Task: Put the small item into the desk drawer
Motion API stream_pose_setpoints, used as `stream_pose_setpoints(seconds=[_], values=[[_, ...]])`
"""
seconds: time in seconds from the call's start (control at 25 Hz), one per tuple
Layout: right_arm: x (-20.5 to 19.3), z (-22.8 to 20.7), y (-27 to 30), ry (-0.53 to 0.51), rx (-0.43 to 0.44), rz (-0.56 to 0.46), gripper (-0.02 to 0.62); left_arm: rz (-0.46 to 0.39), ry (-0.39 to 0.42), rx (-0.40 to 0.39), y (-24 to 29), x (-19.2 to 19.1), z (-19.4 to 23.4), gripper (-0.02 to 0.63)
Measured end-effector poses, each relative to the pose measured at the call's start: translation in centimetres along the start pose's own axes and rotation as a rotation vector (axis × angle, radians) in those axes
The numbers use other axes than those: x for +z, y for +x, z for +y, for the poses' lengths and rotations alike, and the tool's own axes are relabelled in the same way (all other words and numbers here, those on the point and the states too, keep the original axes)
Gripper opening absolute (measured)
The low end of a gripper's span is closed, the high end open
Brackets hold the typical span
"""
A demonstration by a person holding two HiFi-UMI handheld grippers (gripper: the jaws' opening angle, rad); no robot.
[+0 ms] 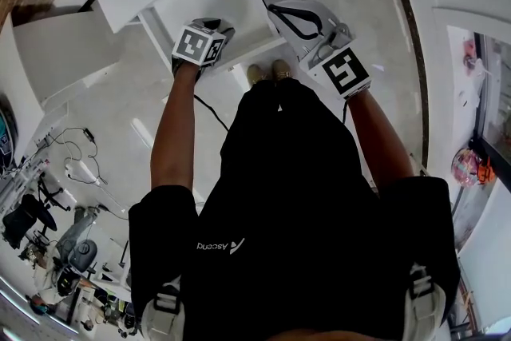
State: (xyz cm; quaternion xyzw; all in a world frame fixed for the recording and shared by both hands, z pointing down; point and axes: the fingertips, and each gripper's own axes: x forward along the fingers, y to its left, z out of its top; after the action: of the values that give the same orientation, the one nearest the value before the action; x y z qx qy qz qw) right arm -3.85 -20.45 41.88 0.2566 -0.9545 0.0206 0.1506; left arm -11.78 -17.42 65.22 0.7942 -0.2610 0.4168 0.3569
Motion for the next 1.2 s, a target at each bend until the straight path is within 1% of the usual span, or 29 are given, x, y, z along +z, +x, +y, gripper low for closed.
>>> stream_pose_setpoints(seconds=[0.16, 0.32, 0.48, 0.56, 0.84, 0.96, 1.2], values=[[-0.6, -0.3, 0.1, 0.011, -0.003, 0.009, 0.000, 0.033, -0.037, -0.023, 1.6, -0.8, 0.5, 0.158], [-1.1, -0.5, 0.6, 0.022, -0.012, 0.024, 0.000, 0.062, -0.056, -0.051, 2.7, -1.6, 1.3, 0.159], [-1.5, -1.1, 0.7, 0.032, -0.026, 0.035, 0.000, 0.125, -0.057, -0.101, 4.1, -2.8, 1.3, 0.160], [-1.7, -1.4, 0.5, 0.036, -0.035, 0.040, 0.000, 0.157, -0.052, -0.112, 5.0, -3.4, 1.2, 0.160], [-2.8, -2.2, -0.5, 0.041, -0.057, 0.064, 0.000, 0.197, -0.084, -0.109, 7.0, -4.5, 1.4, 0.160], [-3.1, -2.6, -0.7, 0.047, -0.065, 0.070, 0.000, 0.216, -0.088, -0.102, 7.6, -4.9, 1.6, 0.160], [-3.5, -2.9, -0.7, 0.047, -0.065, 0.083, 0.000, 0.225, -0.083, -0.091, 8.3, -5.2, 2.2, 0.163]])
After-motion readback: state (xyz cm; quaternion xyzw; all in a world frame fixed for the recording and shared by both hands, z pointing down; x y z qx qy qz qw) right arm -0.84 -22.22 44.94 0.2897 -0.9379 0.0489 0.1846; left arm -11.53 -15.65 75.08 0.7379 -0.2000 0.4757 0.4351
